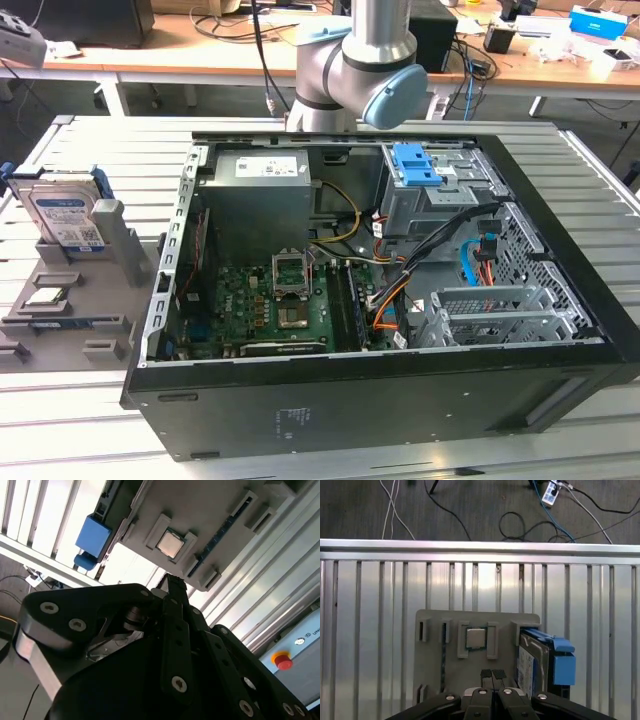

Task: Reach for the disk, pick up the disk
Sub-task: 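Pick up the disk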

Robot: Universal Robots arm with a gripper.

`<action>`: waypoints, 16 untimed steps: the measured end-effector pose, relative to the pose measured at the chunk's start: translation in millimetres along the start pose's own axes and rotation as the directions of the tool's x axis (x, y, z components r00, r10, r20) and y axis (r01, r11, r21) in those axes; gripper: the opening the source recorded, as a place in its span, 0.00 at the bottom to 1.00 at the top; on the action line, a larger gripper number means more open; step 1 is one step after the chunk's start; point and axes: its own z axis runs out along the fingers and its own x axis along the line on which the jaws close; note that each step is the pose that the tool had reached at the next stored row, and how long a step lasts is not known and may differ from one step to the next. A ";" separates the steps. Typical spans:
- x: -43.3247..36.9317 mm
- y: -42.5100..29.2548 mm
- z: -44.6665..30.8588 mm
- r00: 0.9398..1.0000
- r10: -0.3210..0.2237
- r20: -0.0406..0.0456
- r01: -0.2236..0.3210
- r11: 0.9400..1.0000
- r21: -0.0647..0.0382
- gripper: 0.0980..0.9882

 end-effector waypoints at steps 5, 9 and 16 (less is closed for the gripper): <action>0.0 0.0 0.0 0.999 -0.054 -0.002 0.054 0.999 0.000 0.01; 0.0 0.0 0.0 0.996 -0.086 -0.003 0.086 0.996 0.000 0.01; 0.0 0.0 0.0 0.993 -0.119 -0.005 0.119 0.993 0.000 0.01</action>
